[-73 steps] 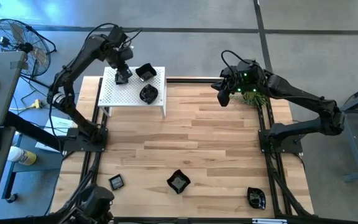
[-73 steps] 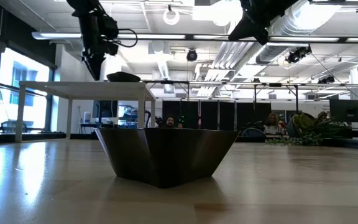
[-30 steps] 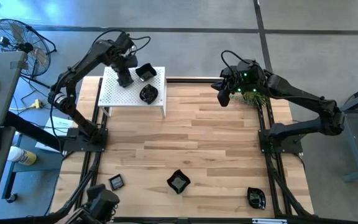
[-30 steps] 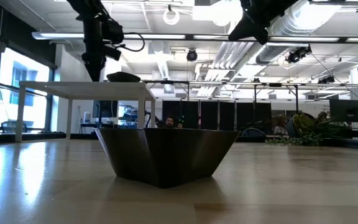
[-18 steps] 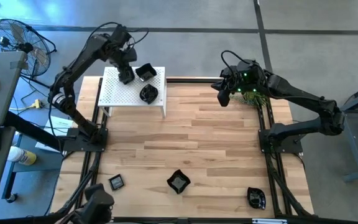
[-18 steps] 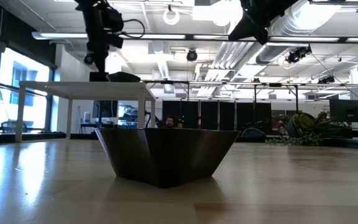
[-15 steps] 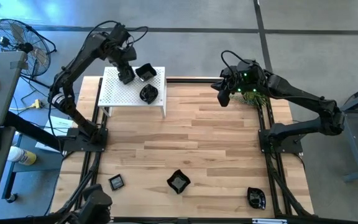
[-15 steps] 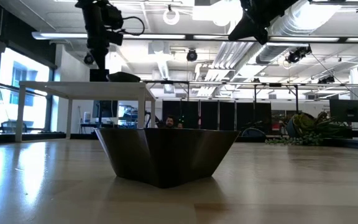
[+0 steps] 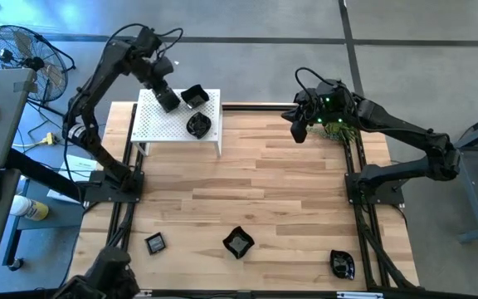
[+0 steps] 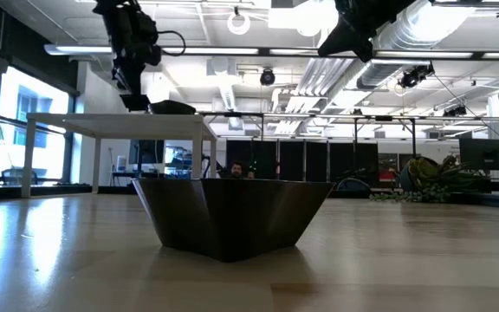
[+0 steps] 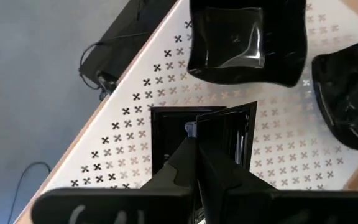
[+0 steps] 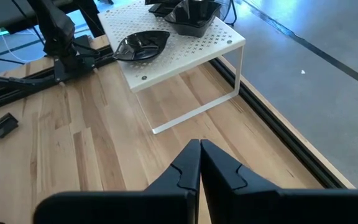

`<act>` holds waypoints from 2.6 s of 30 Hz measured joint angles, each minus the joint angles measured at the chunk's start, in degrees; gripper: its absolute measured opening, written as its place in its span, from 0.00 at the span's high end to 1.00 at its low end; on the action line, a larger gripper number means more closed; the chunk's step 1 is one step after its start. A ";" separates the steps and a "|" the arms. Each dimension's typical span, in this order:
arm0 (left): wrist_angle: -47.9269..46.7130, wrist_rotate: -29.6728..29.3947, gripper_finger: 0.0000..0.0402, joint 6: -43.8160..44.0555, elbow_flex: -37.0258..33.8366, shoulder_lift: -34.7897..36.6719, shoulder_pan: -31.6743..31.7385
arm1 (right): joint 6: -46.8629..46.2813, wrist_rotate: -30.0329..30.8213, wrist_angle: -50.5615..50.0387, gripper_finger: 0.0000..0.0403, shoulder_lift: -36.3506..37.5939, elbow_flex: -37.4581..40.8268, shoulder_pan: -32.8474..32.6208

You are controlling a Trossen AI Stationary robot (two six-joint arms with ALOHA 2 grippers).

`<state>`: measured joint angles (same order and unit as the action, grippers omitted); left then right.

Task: Pick & Place Mini shaped plates
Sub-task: Stack the black square plate on top of the other black square plates on the shelf, then stack the black leaf shaped plate on top of the other black leaf shaped plate on the shelf

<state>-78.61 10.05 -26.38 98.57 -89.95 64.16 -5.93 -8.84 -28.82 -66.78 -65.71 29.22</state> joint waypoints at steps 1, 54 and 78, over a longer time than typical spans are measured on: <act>0.15 0.21 1.00 0.10 -0.13 0.01 0.15 | 0.00 0.00 0.00 0.98 0.00 0.00 -0.01; 3.74 -3.24 1.00 -6.42 -2.00 -0.22 1.22 | 0.87 -0.55 0.00 0.98 0.00 0.00 0.01; 3.60 -4.51 0.82 2.10 -2.00 0.13 1.03 | 0.43 -0.88 -0.32 0.98 0.00 0.00 0.00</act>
<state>-75.00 5.55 -24.28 96.57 -89.83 65.19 -5.50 -9.72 -29.14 -66.78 -65.71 29.23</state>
